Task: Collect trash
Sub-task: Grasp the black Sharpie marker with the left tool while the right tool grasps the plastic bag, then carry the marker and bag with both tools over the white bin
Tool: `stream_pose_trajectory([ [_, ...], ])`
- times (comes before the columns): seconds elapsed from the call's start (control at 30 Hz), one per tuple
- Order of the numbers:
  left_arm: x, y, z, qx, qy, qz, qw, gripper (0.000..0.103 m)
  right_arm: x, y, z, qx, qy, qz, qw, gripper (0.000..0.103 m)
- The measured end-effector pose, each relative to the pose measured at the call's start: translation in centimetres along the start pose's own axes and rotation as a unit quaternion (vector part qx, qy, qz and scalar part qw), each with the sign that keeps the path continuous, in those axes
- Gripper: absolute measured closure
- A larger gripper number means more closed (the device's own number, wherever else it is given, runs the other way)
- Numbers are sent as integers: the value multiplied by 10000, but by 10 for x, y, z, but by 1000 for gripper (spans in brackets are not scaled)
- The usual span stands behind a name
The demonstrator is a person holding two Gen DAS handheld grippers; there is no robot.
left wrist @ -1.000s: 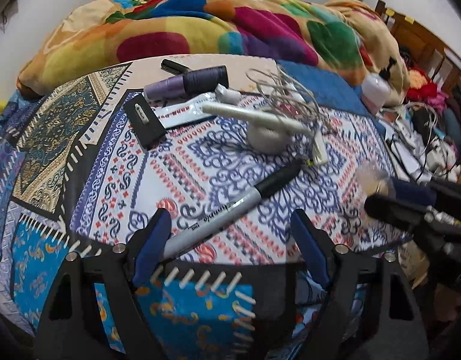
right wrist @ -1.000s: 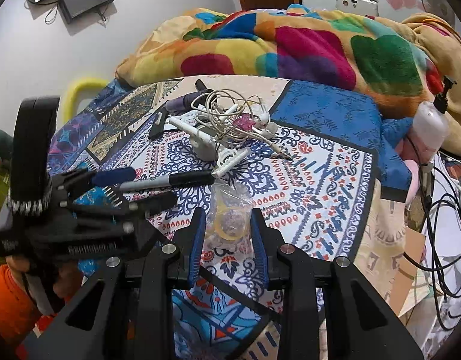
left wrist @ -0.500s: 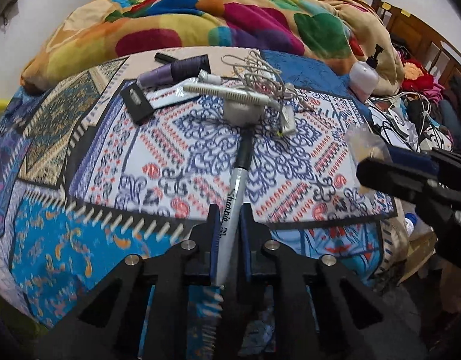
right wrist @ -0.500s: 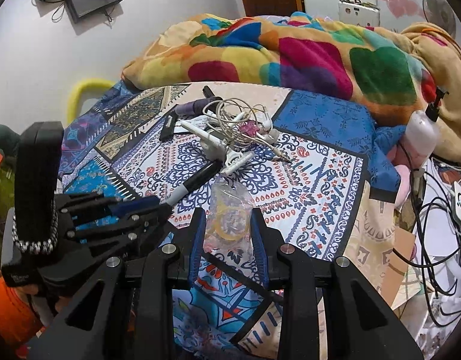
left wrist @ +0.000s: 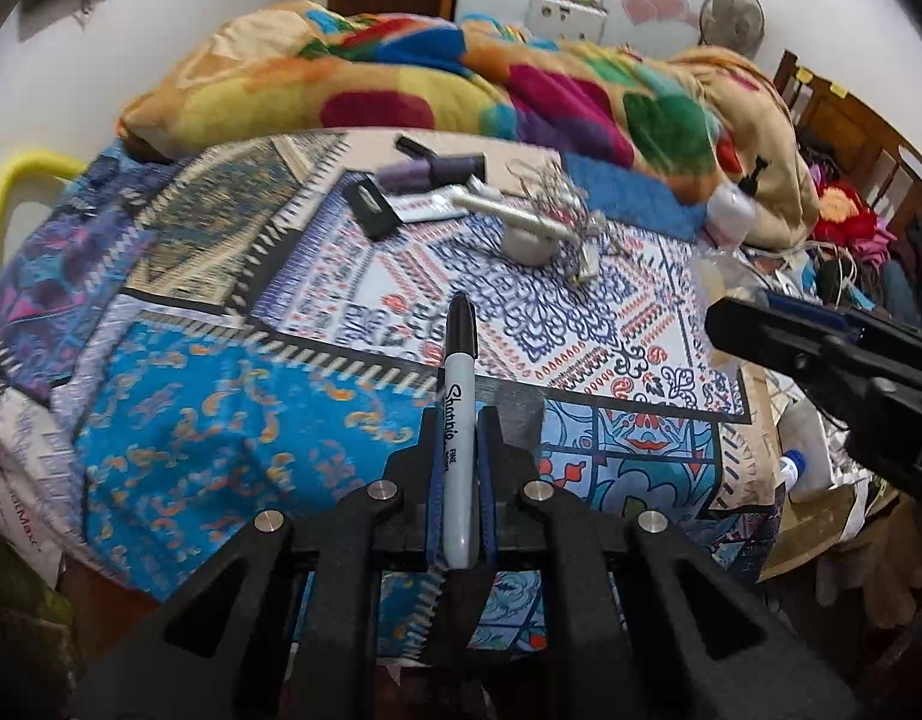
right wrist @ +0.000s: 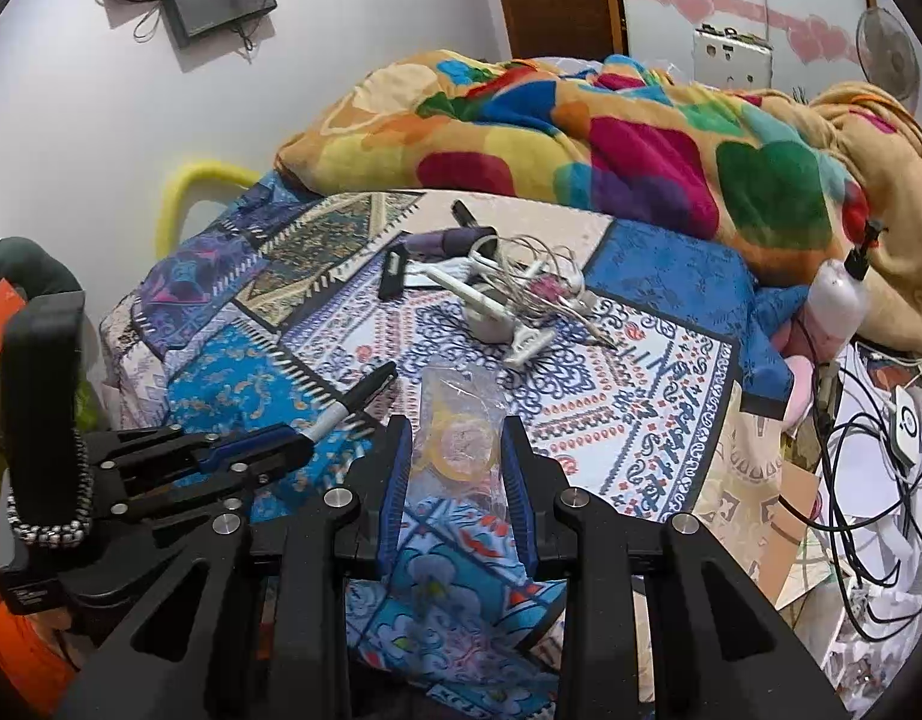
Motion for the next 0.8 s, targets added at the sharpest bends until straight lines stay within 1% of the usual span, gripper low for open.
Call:
stream_pose_trajectory([
  [0.2,20,-2,-32,-305,162,-259,9991,93,21,-2,-8,-59,32,-90,9999,76],
  [0.3,34,-8,-51,-425,252,-385,9980,93,36,-5,-10,-37,108,-176,9998,76],
  [0.37,45,-15,-65,-477,377,-449,9971,93,51,-7,-12,-47,154,-299,9994,76],
  [0.47,64,-29,-86,-545,567,-560,9953,93,72,-9,-16,-59,263,-452,9986,76],
  [0.63,98,-61,-120,-626,946,-780,9905,93,117,-15,-17,-61,486,-739,9961,76],
  [0.8,132,-96,-143,-620,1184,-1084,9851,93,166,-29,-13,24,744,-995,9922,76],
])
Point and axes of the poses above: each gripper's, at about its wrist camera, not at the fingertips, and z roughly the way its jaws point, x to its left, y to its top, the point moved 6 cm from there along z, roughly the way its jaws point, and after that the axes turned 7 degrees about z, right-handed, at the moved point
